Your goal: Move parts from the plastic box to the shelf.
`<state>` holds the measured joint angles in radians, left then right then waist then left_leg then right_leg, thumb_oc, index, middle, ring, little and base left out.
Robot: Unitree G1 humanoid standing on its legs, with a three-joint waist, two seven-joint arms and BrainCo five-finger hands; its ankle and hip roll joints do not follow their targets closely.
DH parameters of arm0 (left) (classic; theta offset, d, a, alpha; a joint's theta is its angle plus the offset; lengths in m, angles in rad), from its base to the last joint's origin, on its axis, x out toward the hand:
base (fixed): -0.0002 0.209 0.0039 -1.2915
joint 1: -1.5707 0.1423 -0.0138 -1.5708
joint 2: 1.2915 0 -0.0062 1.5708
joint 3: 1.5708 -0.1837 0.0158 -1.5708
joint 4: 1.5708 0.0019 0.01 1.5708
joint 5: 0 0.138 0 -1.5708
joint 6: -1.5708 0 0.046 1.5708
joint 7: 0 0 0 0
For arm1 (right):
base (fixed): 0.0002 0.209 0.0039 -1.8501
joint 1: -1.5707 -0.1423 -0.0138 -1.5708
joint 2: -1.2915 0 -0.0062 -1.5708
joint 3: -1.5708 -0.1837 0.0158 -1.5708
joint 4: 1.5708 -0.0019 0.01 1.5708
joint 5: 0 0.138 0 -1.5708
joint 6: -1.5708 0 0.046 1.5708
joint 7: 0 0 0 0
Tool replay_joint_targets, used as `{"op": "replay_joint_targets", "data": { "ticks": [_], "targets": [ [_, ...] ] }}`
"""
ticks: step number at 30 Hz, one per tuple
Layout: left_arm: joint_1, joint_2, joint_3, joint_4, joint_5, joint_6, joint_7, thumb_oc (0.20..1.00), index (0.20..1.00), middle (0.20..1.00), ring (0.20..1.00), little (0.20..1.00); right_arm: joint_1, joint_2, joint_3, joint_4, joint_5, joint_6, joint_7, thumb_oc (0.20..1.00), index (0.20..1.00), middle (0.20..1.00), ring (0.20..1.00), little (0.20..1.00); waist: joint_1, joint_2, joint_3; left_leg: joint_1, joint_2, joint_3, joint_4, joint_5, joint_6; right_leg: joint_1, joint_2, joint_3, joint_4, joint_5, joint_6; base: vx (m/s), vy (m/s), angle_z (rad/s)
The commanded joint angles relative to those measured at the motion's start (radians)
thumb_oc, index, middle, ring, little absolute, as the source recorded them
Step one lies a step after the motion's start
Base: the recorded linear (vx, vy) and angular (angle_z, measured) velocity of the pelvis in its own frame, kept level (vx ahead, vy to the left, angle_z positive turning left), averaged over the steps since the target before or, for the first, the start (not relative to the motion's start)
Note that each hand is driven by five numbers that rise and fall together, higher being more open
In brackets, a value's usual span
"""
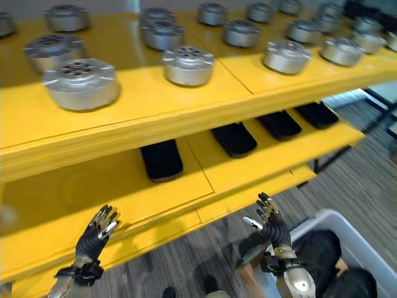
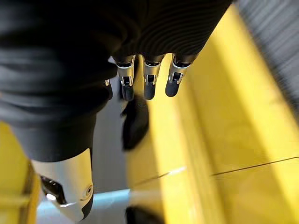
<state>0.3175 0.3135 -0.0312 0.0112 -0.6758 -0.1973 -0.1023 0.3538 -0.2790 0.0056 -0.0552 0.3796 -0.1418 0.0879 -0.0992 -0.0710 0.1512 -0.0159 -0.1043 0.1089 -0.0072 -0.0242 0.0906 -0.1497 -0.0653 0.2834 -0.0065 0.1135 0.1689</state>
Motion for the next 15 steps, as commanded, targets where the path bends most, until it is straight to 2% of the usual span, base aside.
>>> {"op": "replay_joint_targets", "data": {
  "ticks": [1,3,4,6,7,8,9,11,15],
  "targets": [
    [-0.001,-0.004,0.021,-0.019,0.028,-0.050,0.013,1.000,1.000,1.000,1.000,1.000,-0.110,-0.071,-0.002,-0.022,0.028,-0.042,0.001,1.000,1.000,1.000,1.000,1.000,0.081,0.049,0.004,0.020,0.092,0.026,-0.077,0.046,-0.033,-0.018,-0.109,-0.416,0.145,-0.023,-0.042,-0.06,-0.050,-2.92],
    [0.008,-0.004,0.031,-0.028,0.023,-0.042,0.011,1.000,1.000,1.000,1.000,1.000,-0.127,-0.067,0.010,-0.009,0.021,-0.043,-0.010,1.000,1.000,1.000,1.000,1.000,0.112,0.054,-0.005,0.035,0.120,0.091,-0.077,0.035,-0.040,0.016,-0.215,-0.630,0.182,-0.033,-0.053,0.01,-0.041,-1.75],
    [0.013,-0.008,0.036,-0.029,0.018,-0.035,0.010,1.000,1.000,1.000,1.000,1.000,-0.138,-0.062,0.019,-0.001,0.020,-0.041,-0.010,1.000,1.000,1.000,1.000,1.000,0.120,0.053,-0.013,0.057,0.130,0.105,-0.077,0.008,-0.046,0.030,-0.247,-0.663,0.210,-0.043,-0.036,0.07,-0.055,-1.17],
    [0.010,-0.013,0.042,-0.028,0.013,-0.027,0.008,1.000,1.000,1.000,1.000,1.000,-0.153,-0.056,0.032,0.014,0.020,-0.036,-0.009,1.000,1.000,1.000,1.000,1.000,0.123,0.033,-0.020,0.065,0.121,0.152,-0.077,0.016,-0.041,0.035,-0.288,-0.685,0.196,0.021,-0.026,-0.01,-0.097,-1.30],
    [0.014,-0.018,0.047,-0.025,0.011,-0.025,0.007,1.000,1.000,1.000,1.000,1.000,-0.157,-0.057,0.035,0.014,0.018,-0.033,-0.008,1.000,1.000,1.000,1.000,1.000,0.123,0.022,-0.027,0.074,0.115,0.166,-0.078,0.009,-0.042,0.049,-0.292,-0.684,0.160,0.042,-0.017,0.02,-0.077,-0.70],
    [0.015,-0.017,0.047,-0.024,0.011,-0.025,0.007,1.000,1.000,1.000,1.000,1.000,-0.157,-0.056,0.036,0.015,0.018,-0.032,-0.008,1.000,1.000,1.000,1.000,1.000,0.124,0.026,-0.029,0.085,0.117,0.152,-0.078,-0.012,-0.046,0.057,-0.286,-0.667,0.161,0.028,-0.001,0.02,-0.093,-0.37],
    [0.013,-0.025,0.048,-0.021,0.012,-0.024,0.008,1.000,1.000,1.000,1.000,1.000,-0.153,-0.055,0.037,0.016,0.016,-0.033,-0.006,1.000,1.000,1.000,1.000,1.000,0.126,0.011,-0.034,0.077,0.109,0.177,-0.074,0.005,-0.046,0.077,-0.284,-0.687,0.109,0.046,-0.006,0.04,-0.202,-0.14],
    [0.022,-0.045,0.063,-0.006,-0.002,-0.021,0.010,1.000,1.000,1.000,1.000,1.000,-0.152,-0.061,0.036,0.003,0.026,-0.029,0.000,1.000,1.000,1.000,1.000,1.000,0.107,0.007,-0.046,0.088,0.134,0.202,-0.065,0.016,-0.064,0.088,-0.234,-0.622,0.038,0.074,-0.007,0.03,-0.305,-0.20],
    [0.031,-0.060,0.052,0.005,-0.009,-0.017,-0.004,1.000,1.000,1.000,1.000,1.000,-0.140,-0.080,0.026,0.002,0.041,-0.035,0.007,1.000,1.000,1.000,1.000,1.000,0.084,0.020,-0.062,0.110,0.182,0.241,-0.061,0.025,-0.092,0.130,-0.170,-0.587,-0.035,0.054,-0.021,0.05,-0.169,-0.80]
  ]
}}
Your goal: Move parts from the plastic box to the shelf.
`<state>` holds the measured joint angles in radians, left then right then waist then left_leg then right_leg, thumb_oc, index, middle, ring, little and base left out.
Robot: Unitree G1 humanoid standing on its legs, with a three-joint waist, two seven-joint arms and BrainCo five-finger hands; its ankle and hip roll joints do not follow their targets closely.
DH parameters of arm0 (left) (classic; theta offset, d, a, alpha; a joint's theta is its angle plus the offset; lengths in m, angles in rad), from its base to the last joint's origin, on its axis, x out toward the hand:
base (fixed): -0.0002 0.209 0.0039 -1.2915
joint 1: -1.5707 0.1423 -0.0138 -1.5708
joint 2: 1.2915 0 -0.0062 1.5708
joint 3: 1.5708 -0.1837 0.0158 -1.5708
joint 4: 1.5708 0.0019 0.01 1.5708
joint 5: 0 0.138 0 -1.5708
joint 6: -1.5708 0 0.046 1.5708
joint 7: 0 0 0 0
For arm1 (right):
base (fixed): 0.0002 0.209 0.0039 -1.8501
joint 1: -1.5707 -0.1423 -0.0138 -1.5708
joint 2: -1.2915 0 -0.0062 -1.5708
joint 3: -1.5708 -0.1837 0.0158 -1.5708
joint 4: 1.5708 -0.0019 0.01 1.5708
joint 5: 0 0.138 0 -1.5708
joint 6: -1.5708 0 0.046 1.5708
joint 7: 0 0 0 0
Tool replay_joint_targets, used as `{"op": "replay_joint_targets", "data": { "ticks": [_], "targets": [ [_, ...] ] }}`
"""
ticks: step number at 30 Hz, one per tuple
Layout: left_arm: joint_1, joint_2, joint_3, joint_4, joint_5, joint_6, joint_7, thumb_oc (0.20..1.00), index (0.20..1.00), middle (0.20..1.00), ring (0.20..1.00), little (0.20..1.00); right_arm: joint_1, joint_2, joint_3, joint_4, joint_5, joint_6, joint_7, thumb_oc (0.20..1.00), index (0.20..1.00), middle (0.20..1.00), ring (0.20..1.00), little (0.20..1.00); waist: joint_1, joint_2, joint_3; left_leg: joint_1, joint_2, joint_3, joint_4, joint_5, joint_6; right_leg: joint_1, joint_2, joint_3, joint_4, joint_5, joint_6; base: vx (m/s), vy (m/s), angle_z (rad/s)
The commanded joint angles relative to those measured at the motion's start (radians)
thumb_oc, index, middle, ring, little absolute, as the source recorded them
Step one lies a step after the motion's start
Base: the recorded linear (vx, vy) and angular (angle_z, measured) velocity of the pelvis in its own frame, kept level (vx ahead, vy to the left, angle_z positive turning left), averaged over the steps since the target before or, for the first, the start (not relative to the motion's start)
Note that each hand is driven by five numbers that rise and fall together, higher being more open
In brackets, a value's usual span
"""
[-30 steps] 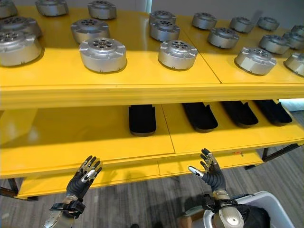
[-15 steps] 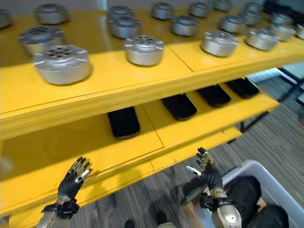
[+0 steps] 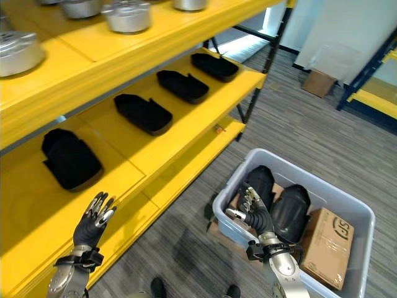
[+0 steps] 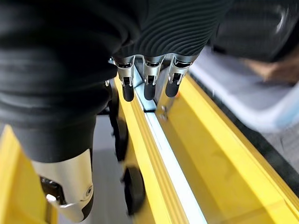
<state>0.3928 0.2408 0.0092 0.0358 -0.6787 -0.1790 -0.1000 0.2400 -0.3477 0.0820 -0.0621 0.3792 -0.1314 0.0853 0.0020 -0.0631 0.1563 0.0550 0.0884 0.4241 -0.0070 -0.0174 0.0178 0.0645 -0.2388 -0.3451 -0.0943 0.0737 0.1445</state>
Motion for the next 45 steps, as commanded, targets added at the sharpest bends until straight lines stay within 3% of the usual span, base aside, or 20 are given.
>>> {"op": "replay_joint_targets", "data": {
  "ticks": [1,4,13,18,20,21,22,24,25,26,27,29,31,36,45],
  "targets": [
    [-0.043,0.011,0.013,-0.017,-0.006,-0.036,-0.008,1.000,1.000,1.000,1.000,1.000,-0.025,-0.013,-0.052,0.007,0.043,-0.045,0.010,1.000,1.000,1.000,1.000,1.000,-0.018,0.015,-0.068,0.043,-0.005,-0.070,-0.062,0.019,-0.023,-0.082,0.011,0.049,0.050,0.091,0.000,0.04,-0.130,-0.56],
    [-0.041,0.002,0.011,-0.003,-0.002,-0.037,-0.013,1.000,1.000,1.000,1.000,1.000,-0.017,-0.019,-0.065,0.003,0.063,-0.053,0.014,1.000,1.000,1.000,1.000,1.000,-0.042,0.030,-0.078,0.061,0.026,-0.046,-0.053,0.028,-0.043,-0.075,0.050,0.080,0.041,0.075,-0.015,0.05,-0.146,-0.40],
    [-0.062,0.001,-0.026,0.026,0.008,-0.027,-0.027,1.000,1.000,1.000,1.000,1.000,0.045,-0.031,-0.143,-0.027,0.070,-0.078,0.004,1.000,1.000,1.000,1.000,1.000,-0.094,0.056,-0.066,0.059,0.095,-0.039,0.018,0.072,-0.098,-0.049,0.109,0.104,0.045,0.032,-0.059,0.04,-0.112,-0.10],
    [-0.085,0.008,-0.054,0.021,-0.001,-0.030,-0.026,1.000,1.000,1.000,1.000,1.000,0.062,-0.056,-0.151,-0.045,0.043,-0.089,0.002,1.000,1.000,1.000,1.000,1.000,-0.113,0.058,-0.036,0.019,0.163,-0.056,0.136,0.110,-0.134,-0.050,0.160,0.129,0.054,0.008,-0.098,0.01,-0.158,-0.02],
    [-0.082,0.012,-0.059,0.016,-0.007,-0.030,-0.024,1.000,1.000,1.000,1.000,1.000,0.064,-0.061,-0.143,-0.048,0.044,-0.088,0.005,1.000,1.000,1.000,1.000,1.000,-0.108,0.053,-0.014,-0.009,0.196,-0.093,0.227,0.156,-0.140,-0.033,0.189,0.147,0.055,-0.005,-0.121,0.00,-0.207,-0.21],
    [-0.090,0.018,-0.064,0.006,-0.013,-0.032,-0.016,1.000,1.000,1.000,1.000,1.000,0.059,-0.067,-0.137,-0.055,0.047,-0.090,0.005,1.000,1.000,1.000,1.000,1.000,-0.094,0.034,0.018,-0.073,0.180,-0.163,0.334,0.178,-0.127,-0.035,0.196,0.164,0.060,-0.008,-0.140,-0.07,-0.212,-0.37],
    [-0.095,0.017,-0.065,0.005,-0.011,-0.033,-0.015,1.000,1.000,1.000,1.000,1.000,0.057,-0.070,-0.135,-0.055,0.043,-0.088,0.005,1.000,1.000,1.000,1.000,1.000,-0.090,0.027,0.028,-0.100,0.158,-0.199,0.359,0.170,-0.115,-0.035,0.197,0.174,0.059,-0.011,-0.144,-0.09,-0.154,-0.21],
    [-0.107,0.008,-0.068,0.019,-0.010,-0.035,-0.007,1.000,1.000,1.000,1.000,1.000,0.031,-0.074,-0.125,-0.043,0.043,-0.087,-0.001,1.000,1.000,1.000,1.000,1.000,-0.060,0.009,0.041,-0.206,0.028,-0.280,0.298,0.070,-0.057,-0.028,0.192,0.216,0.037,-0.007,-0.125,0.05,-0.033,-0.66],
    [-0.102,0.004,-0.066,0.018,-0.011,-0.036,-0.006,1.000,1.000,1.000,1.000,1.000,0.025,-0.078,-0.119,-0.038,0.040,-0.088,0.001,1.000,1.000,1.000,1.000,1.000,-0.050,0.005,0.046,-0.206,0.008,-0.277,0.251,0.051,-0.047,-0.024,0.192,0.230,0.034,-0.003,-0.120,0.13,0.014,-1.08],
    [-0.098,0.000,-0.065,0.016,-0.009,-0.040,-0.004,1.000,1.000,1.000,1.000,1.000,0.019,-0.082,-0.114,-0.033,0.033,-0.089,0.001,1.000,1.000,1.000,1.000,1.000,-0.035,0.006,0.058,-0.233,-0.013,-0.309,0.225,0.064,-0.047,-0.019,0.194,0.243,0.035,-0.001,-0.117,0.16,0.052,-0.70],
    [-0.100,-0.003,-0.065,0.023,-0.002,-0.050,0.001,1.000,1.000,1.000,1.000,1.000,-0.009,-0.094,-0.093,-0.011,0.022,-0.094,0.004,1.000,1.000,1.000,1.000,1.000,0.007,0.013,0.084,-0.314,-0.077,-0.440,0.138,0.156,-0.058,-0.015,0.214,0.275,0.036,0.003,-0.113,0.14,0.026,-0.50],
    [-0.103,-0.004,-0.071,0.026,-0.001,-0.055,0.000,1.000,1.000,1.000,1.000,1.000,-0.041,-0.105,-0.072,0.008,0.016,-0.101,0.002,1.000,1.000,1.000,1.000,1.000,0.030,0.024,0.103,-0.336,-0.094,-0.508,0.067,0.214,-0.078,-0.004,0.240,0.314,0.034,-0.002,-0.113,0.11,0.013,-0.65],
    [-0.107,-0.010,-0.071,0.030,-0.001,-0.061,0.000,1.000,1.000,1.000,1.000,1.000,-0.056,-0.112,-0.065,0.017,0.010,-0.103,0.007,1.000,1.000,1.000,1.000,1.000,0.040,0.032,0.111,-0.338,-0.096,-0.539,0.041,0.238,-0.087,0.003,0.252,0.337,0.035,-0.012,-0.112,0.09,0.047,-1.00],
    [-0.113,-0.020,-0.073,0.019,-0.020,-0.070,0.000,1.000,1.000,1.000,1.000,1.000,-0.065,-0.100,-0.041,0.027,0.016,-0.096,0.018,1.000,1.000,1.000,1.000,1.000,0.032,0.043,0.088,-0.260,-0.082,-0.508,-0.021,0.230,-0.073,0.031,0.254,0.359,0.021,-0.043,-0.123,0.12,0.092,-0.65],
    [-0.132,-0.006,-0.073,0.015,-0.021,-0.082,0.056,1.000,1.000,1.000,1.000,1.000,-0.098,-0.072,0.028,0.048,0.018,-0.074,0.002,1.000,1.000,1.000,1.000,1.000,0.023,0.020,0.027,-0.194,-0.101,-0.444,-0.059,0.189,-0.034,0.047,0.212,0.373,0.030,-0.077,-0.107,0.13,0.087,-0.14]
  ]
}}
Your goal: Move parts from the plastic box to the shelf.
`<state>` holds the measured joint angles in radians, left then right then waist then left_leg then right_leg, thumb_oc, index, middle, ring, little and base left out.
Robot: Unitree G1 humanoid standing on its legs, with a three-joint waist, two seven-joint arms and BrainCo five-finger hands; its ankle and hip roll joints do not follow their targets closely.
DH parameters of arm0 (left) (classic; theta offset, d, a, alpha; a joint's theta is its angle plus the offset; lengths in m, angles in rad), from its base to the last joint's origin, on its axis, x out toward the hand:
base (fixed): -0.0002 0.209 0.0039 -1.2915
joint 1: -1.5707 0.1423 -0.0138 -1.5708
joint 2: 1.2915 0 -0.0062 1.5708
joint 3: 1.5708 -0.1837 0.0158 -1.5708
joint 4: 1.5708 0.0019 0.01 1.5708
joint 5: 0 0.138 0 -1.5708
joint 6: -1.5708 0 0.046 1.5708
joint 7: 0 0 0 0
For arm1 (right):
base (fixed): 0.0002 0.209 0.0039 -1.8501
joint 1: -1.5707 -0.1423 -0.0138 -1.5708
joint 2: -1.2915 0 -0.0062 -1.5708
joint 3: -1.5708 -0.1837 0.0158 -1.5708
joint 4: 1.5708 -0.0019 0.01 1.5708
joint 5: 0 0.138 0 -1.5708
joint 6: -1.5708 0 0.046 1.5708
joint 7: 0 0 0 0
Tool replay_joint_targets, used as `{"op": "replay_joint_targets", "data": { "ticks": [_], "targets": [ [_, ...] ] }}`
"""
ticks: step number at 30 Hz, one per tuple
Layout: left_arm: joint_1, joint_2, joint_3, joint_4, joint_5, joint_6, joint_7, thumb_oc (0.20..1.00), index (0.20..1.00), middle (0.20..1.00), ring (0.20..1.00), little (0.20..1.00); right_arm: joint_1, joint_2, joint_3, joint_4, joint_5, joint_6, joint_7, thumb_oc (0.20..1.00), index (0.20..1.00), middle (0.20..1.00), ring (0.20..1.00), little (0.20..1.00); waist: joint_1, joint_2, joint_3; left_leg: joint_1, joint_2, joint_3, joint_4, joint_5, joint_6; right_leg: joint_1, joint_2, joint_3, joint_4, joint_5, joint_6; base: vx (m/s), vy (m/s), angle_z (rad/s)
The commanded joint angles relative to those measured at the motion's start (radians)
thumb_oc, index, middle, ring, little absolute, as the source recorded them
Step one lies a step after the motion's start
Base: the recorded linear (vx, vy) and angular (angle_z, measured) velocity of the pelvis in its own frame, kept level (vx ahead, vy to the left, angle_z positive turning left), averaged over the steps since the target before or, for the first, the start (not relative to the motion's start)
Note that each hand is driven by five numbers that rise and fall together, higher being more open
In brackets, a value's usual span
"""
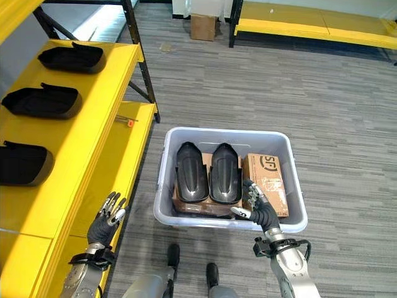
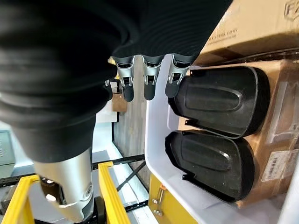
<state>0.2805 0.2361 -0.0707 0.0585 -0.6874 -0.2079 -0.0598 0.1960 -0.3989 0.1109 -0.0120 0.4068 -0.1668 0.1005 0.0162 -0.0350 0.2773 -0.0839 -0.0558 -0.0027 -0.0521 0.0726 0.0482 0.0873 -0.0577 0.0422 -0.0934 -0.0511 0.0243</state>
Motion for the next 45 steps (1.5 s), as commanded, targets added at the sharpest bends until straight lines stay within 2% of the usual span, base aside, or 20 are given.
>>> {"op": "replay_joint_targets", "data": {
  "ticks": [1,6,7,8,9,10,11,12,13,14,15,17,18,19,20,24,27,32,38,45],
  "targets": [
    [-0.023,0.000,0.005,-0.007,-0.009,-0.053,0.019,1.000,1.000,1.000,1.000,1.000,-0.058,-0.018,0.005,-0.001,-0.012,-0.037,-0.013,1.000,1.000,1.000,1.000,1.000,0.009,-0.010,-0.101,-0.051,0.042,-0.012,-0.015,0.094,-0.061,0.026,0.026,-0.013,0.031,0.046,0.016,0.10,0.052,0.04],
    [-0.035,0.003,0.006,-0.008,-0.002,-0.052,0.038,1.000,1.000,1.000,1.000,1.000,-0.078,0.001,0.030,0.011,-0.025,-0.027,-0.019,1.000,1.000,1.000,1.000,1.000,0.014,-0.019,-0.138,-0.012,0.017,0.000,-0.023,0.051,-0.030,0.037,-0.006,-0.011,0.066,0.028,0.043,0.13,0.093,-0.06],
    [-0.041,0.007,0.007,-0.011,0.001,-0.051,0.046,1.000,1.000,1.000,1.000,1.000,-0.092,0.008,0.039,0.015,-0.024,-0.027,-0.022,1.000,1.000,1.000,1.000,1.000,0.018,-0.021,-0.143,0.002,0.012,0.003,-0.023,0.034,-0.013,0.013,-0.009,-0.003,0.138,0.014,0.053,0.12,0.132,-0.07],
    [-0.053,0.015,0.006,-0.005,0.013,-0.047,0.054,1.000,1.000,1.000,1.000,1.000,-0.098,0.016,0.050,0.018,-0.028,-0.026,-0.023,1.000,1.000,1.000,1.000,1.000,0.017,-0.021,-0.137,0.026,0.006,0.000,-0.017,0.014,0.003,-0.036,-0.005,-0.003,0.274,0.029,0.074,0.07,0.118,-0.17],
    [-0.067,0.026,0.006,-0.002,0.023,-0.050,0.066,1.000,1.000,1.000,1.000,1.000,-0.106,0.023,0.061,0.015,-0.027,-0.024,-0.025,1.000,1.000,1.000,1.000,1.000,0.005,-0.018,-0.110,0.048,0.006,-0.008,-0.008,0.005,0.012,-0.107,0.007,0.007,0.414,0.105,0.116,0.02,0.072,-0.25],
    [-0.068,0.026,0.006,-0.001,0.023,-0.050,0.066,1.000,1.000,1.000,1.000,1.000,-0.107,0.023,0.061,0.016,-0.027,-0.024,-0.025,1.000,1.000,1.000,1.000,1.000,0.006,-0.019,-0.109,0.046,0.006,-0.006,-0.007,0.005,0.012,-0.111,0.007,0.009,0.420,0.103,0.117,-0.03,0.024,-0.19],
    [-0.080,0.038,0.003,-0.002,0.023,-0.054,0.071,1.000,1.000,1.000,1.000,1.000,-0.112,0.023,0.066,0.012,-0.023,-0.024,-0.026,1.000,1.000,1.000,1.000,1.000,-0.006,-0.010,-0.089,0.050,0.015,-0.017,0.007,0.004,0.016,-0.152,0.027,0.022,0.492,0.133,0.126,0.01,0.018,0.13],
    [-0.087,0.047,0.000,-0.001,0.036,-0.056,0.075,1.000,1.000,1.000,1.000,1.000,-0.112,0.026,0.071,-0.004,-0.019,-0.022,-0.023,1.000,1.000,1.000,1.000,1.000,-0.019,0.005,-0.073,0.056,0.022,-0.028,0.016,-0.002,0.017,-0.198,0.031,0.031,0.539,0.128,0.116,0.02,0.017,0.20],
    [-0.087,0.047,0.000,-0.001,0.036,-0.056,0.075,1.000,1.000,1.000,1.000,1.000,-0.111,0.025,0.071,-0.004,-0.019,-0.022,-0.023,1.000,1.000,1.000,1.000,1.000,-0.020,0.004,-0.072,0.057,0.021,-0.030,0.016,-0.003,0.017,-0.197,0.030,0.030,0.541,0.126,0.116,0.09,-0.024,0.18],
    [-0.099,0.049,0.003,0.001,0.029,-0.059,0.083,1.000,1.000,1.000,1.000,1.000,-0.121,0.033,0.075,-0.011,-0.014,-0.023,-0.031,1.000,1.000,1.000,1.000,1.000,-0.021,0.019,-0.074,0.066,0.034,-0.029,0.011,-0.009,0.008,-0.186,-0.043,0.001,0.449,0.092,0.095,0.20,-0.294,0.01],
    [-0.126,0.051,0.009,0.007,0.008,-0.071,0.100,1.000,1.000,1.000,1.000,1.000,-0.151,0.026,0.075,-0.008,-0.028,-0.024,-0.050,1.000,1.000,1.000,1.000,1.000,-0.026,0.015,-0.066,0.089,0.066,-0.041,0.014,-0.057,-0.035,-0.206,-0.214,-0.026,0.195,0.203,0.114,0.21,-0.291,-0.03],
    [-0.125,0.051,0.009,0.007,0.008,-0.071,0.100,1.000,1.000,1.000,1.000,1.000,-0.150,0.026,0.075,-0.008,-0.028,-0.023,-0.050,1.000,1.000,1.000,1.000,1.000,-0.028,0.016,-0.063,0.093,0.067,-0.042,0.014,-0.059,-0.035,-0.198,-0.214,-0.029,0.189,0.205,0.114,0.10,-0.174,-0.07],
    [-0.117,0.052,0.005,0.014,0.010,-0.063,0.094,1.000,1.000,1.000,1.000,1.000,-0.147,0.031,0.074,-0.009,-0.035,-0.015,-0.048,1.000,1.000,1.000,1.000,1.000,-0.025,-0.017,-0.076,0.106,0.065,-0.033,0.008,-0.066,-0.047,-0.174,-0.212,-0.032,0.153,0.198,0.130,0.09,-0.153,0.01],
    [-0.112,0.045,0.005,0.016,0.013,-0.064,0.095,1.000,1.000,1.000,1.000,1.000,-0.150,0.029,0.078,-0.008,-0.046,-0.014,-0.051,1.000,1.000,1.000,1.000,1.000,-0.018,-0.027,-0.088,0.114,0.072,-0.020,-0.005,-0.064,-0.053,-0.169,-0.212,-0.051,0.134,0.210,0.135,0.11,-0.211,0.14],
    [-0.106,0.040,0.007,0.015,0.009,-0.059,0.090,1.000,1.000,1.000,1.000,1.000,-0.153,0.022,0.074,-0.009,-0.048,-0.016,-0.055,1.000,1.000,1.000,1.000,1.000,-0.018,-0.030,-0.101,0.111,0.081,-0.017,-0.012,-0.057,-0.060,-0.162,-0.203,-0.056,0.114,0.222,0.138,0.08,-0.199,0.26],
    [-0.095,0.025,0.005,0.013,-0.004,-0.052,0.084,1.000,1.000,1.000,1.000,1.000,-0.164,0.008,0.059,-0.008,-0.063,-0.018,-0.062,1.000,1.000,1.000,1.000,1.000,-0.018,-0.026,-0.116,0.109,0.117,-0.024,-0.022,-0.045,-0.080,-0.132,-0.171,-0.084,0.076,0.203,0.131,0.06,-0.180,0.16],
    [-0.103,0.025,-0.012,0.011,-0.010,-0.044,0.079,1.000,1.000,1.000,1.000,1.000,-0.219,-0.016,0.060,0.030,-0.109,-0.024,-0.095,1.000,1.000,1.000,1.000,1.000,-0.012,-0.008,-0.115,0.095,0.166,-0.034,-0.035,-0.021,-0.117,-0.115,-0.135,-0.120,0.054,0.170,0.113,0.03,-0.214,0.00],
    [-0.145,0.027,-0.043,0.012,-0.018,-0.046,0.085,1.000,1.000,1.000,1.000,1.000,-0.356,-0.042,0.087,0.142,-0.184,-0.028,-0.170,1.000,1.000,1.000,1.000,1.000,0.000,0.016,-0.089,0.059,0.195,-0.041,-0.035,0.004,-0.145,-0.128,-0.110,-0.135,0.039,0.165,0.102,-0.03,-0.123,0.14],
    [-0.180,0.027,-0.094,0.010,-0.029,-0.051,0.097,1.000,1.000,1.000,1.000,1.000,-0.535,-0.032,0.137,0.291,-0.208,-0.017,-0.250,1.000,1.000,1.000,1.000,1.000,0.015,0.048,-0.044,0.017,0.202,-0.038,-0.035,0.030,-0.159,-0.163,-0.103,-0.138,0.036,0.175,0.098,-0.06,-0.045,0.11],
    [-0.225,0.024,-0.151,0.015,-0.031,-0.058,0.140,1.000,1.000,1.000,1.000,1.000,-0.710,0.069,0.228,0.465,-0.156,-0.001,-0.324,1.000,1.000,1.000,1.000,1.000,0.023,0.083,0.013,-0.035,0.189,-0.010,-0.035,0.039,-0.158,-0.236,-0.113,-0.099,0.031,0.205,0.106,-0.05,0.035,-0.09]
  ]
}}
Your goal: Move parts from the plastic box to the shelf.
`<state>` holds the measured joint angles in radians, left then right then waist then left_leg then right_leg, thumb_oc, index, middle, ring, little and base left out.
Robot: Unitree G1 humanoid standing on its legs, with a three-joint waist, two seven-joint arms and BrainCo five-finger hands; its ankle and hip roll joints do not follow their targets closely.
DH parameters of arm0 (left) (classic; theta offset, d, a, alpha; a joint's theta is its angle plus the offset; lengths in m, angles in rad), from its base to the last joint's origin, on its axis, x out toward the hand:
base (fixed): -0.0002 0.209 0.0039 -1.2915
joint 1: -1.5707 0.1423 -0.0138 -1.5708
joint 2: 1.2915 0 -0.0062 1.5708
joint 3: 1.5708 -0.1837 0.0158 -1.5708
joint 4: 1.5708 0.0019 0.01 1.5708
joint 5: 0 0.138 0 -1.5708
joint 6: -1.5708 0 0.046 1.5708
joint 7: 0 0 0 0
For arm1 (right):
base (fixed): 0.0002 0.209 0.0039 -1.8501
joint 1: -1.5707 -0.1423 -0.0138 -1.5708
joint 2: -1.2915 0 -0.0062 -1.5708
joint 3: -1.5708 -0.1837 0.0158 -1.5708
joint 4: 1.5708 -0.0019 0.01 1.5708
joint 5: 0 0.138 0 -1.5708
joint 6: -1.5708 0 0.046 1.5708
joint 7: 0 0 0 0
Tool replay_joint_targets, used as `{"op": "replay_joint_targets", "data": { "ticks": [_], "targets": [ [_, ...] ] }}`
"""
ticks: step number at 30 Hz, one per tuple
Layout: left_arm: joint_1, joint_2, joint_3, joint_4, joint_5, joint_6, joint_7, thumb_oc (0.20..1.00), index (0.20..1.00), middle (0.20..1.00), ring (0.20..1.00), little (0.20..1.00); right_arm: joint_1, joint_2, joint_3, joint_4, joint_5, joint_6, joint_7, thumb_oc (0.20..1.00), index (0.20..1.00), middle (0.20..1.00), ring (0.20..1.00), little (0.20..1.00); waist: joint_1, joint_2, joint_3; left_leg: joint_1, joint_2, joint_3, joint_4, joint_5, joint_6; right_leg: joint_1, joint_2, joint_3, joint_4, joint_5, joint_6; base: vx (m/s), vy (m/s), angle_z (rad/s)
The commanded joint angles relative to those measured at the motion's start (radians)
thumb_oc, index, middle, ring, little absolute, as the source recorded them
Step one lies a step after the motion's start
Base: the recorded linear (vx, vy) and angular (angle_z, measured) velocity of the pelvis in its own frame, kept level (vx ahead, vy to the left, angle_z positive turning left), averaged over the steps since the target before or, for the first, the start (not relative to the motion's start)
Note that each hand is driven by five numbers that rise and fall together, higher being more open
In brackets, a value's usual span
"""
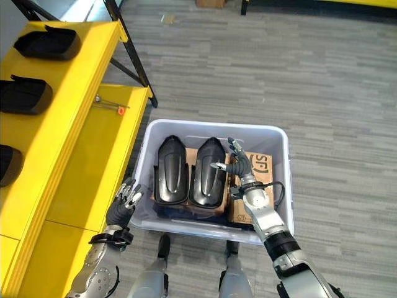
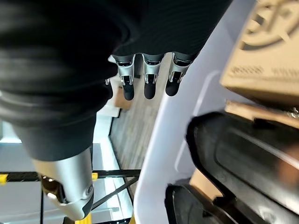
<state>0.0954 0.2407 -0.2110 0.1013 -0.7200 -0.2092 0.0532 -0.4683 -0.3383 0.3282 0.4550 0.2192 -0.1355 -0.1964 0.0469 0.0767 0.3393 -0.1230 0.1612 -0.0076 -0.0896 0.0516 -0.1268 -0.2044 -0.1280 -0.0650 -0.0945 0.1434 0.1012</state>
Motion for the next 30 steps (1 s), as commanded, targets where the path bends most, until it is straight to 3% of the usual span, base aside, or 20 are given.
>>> {"op": "replay_joint_targets", "data": {
  "ticks": [1,10,20,30],
  "targets": [
    [-0.045,0.019,-0.014,-0.028,0.002,-0.057,0.031,1.000,1.000,1.000,1.000,1.000,-0.057,0.016,0.020,0.013,0.035,-0.029,-0.027,1.000,1.000,1.000,1.000,1.000,-0.006,-0.026,-0.045,0.002,-0.030,-0.003,0.002,0.059,0.018,0.052,-0.043,0.013,0.030,0.014,0.030,-0.02,0.042,-0.21],
    [-0.078,0.020,-0.040,-0.022,0.014,-0.072,0.070,1.000,1.000,1.000,1.000,1.000,-0.107,0.044,0.019,0.120,0.017,-0.022,-0.097,1.000,1.000,1.000,1.000,1.000,-0.013,-0.009,-0.004,-0.012,-0.047,0.022,0.002,0.051,0.025,0.018,-0.055,0.050,0.021,0.030,0.037,-0.01,0.043,-0.10],
    [-0.078,0.017,-0.049,-0.028,0.034,-0.079,0.098,1.000,1.000,1.000,1.000,1.000,-0.047,0.018,-0.026,0.060,-0.031,-0.025,-0.141,1.000,1.000,1.000,1.000,1.000,-0.023,-0.006,0.018,-0.024,-0.056,0.021,0.002,0.049,0.027,0.008,-0.062,0.048,0.014,0.035,0.042,-0.01,0.005,-0.03],
    [-0.078,0.027,-0.061,-0.054,0.023,-0.092,0.106,1.000,1.000,1.000,1.000,1.000,-0.103,0.012,-0.050,0.158,-0.010,-0.029,-0.180,1.000,1.000,1.000,1.000,1.000,-0.013,0.003,0.044,-0.054,-0.062,0.016,0.002,0.055,0.026,-0.021,-0.066,0.045,0.015,0.044,0.045,-0.01,0.001,0.00]
  ]
}}
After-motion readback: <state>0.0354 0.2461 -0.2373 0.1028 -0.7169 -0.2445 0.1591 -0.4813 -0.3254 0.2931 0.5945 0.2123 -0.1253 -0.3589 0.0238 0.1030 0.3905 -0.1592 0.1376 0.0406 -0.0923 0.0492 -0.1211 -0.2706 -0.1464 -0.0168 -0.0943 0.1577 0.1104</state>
